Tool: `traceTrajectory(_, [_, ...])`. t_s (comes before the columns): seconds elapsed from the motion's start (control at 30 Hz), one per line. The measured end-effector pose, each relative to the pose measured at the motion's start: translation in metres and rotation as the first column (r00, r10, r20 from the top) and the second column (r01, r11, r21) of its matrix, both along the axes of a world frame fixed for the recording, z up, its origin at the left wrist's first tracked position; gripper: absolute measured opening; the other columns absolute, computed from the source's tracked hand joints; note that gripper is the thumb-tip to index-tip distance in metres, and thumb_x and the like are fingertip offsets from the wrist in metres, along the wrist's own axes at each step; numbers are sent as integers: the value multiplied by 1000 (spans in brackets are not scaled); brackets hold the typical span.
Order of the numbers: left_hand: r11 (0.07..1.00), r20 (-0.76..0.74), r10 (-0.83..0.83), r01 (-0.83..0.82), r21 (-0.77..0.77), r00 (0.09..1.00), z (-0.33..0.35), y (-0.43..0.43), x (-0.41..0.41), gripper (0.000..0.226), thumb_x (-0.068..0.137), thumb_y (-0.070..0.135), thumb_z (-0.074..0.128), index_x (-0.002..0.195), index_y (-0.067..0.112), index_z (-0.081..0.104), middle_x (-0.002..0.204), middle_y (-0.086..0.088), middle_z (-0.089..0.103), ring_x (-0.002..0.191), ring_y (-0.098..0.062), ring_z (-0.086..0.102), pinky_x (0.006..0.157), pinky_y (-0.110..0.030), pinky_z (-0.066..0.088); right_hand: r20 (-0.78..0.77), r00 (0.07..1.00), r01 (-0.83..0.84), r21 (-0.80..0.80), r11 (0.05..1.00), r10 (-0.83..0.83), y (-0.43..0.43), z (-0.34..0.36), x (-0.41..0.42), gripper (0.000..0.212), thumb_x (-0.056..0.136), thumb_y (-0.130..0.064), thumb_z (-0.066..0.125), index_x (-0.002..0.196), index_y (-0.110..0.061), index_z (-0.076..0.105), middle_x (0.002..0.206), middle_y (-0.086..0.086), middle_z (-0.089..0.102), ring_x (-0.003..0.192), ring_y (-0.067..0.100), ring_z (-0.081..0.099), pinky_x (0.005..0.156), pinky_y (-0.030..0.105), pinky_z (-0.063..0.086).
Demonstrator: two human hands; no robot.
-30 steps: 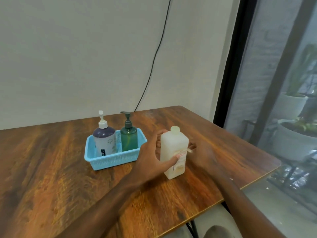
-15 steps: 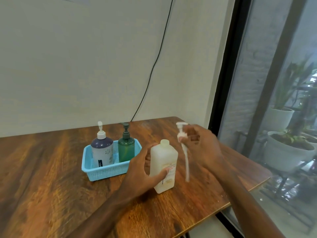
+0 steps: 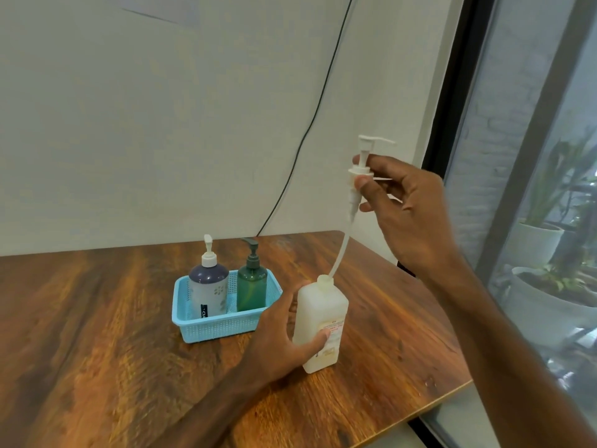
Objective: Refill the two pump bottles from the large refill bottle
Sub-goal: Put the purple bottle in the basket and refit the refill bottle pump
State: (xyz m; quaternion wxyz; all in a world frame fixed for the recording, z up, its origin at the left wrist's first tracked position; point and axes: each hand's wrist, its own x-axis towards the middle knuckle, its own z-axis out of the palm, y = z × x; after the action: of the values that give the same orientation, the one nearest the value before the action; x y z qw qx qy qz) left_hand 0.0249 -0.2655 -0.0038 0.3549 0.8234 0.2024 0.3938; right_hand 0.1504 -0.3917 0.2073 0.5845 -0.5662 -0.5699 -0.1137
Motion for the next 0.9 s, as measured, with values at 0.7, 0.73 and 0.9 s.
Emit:
traceTrajectory(0.7, [1000,12,-6,6,19,1000,-5,5,1,82,81,52,86,139,66,30,134,45,48,125,15,54,91,-10,56,36,999,25,-63,998,-22,31,-29,11,30,100,-22,62,129,-21,67,117,-9,70,101,4,68,84,29,61])
traceTrajectory(0.73, [1000,13,-5,5,17,1000,-4,4,0,81,81,51,86,138,67,30,133,45,50,125,15,54,90,-11,56,38,999,35,-138,990,-30,32,-40,12,30,99,-24,62,129,-22,67,119,-9,70,101,5,67,86,30,60])
traceTrajectory(0.9, [999,17,26,-27,42,1000,-2,1,-1,77,79,61,83,133,73,30,128,49,51,122,17,55,86,-10,56,40,980,189,-485,854,-194,30,-117,7,42,94,-40,66,134,-28,63,129,-7,67,107,8,64,90,32,57])
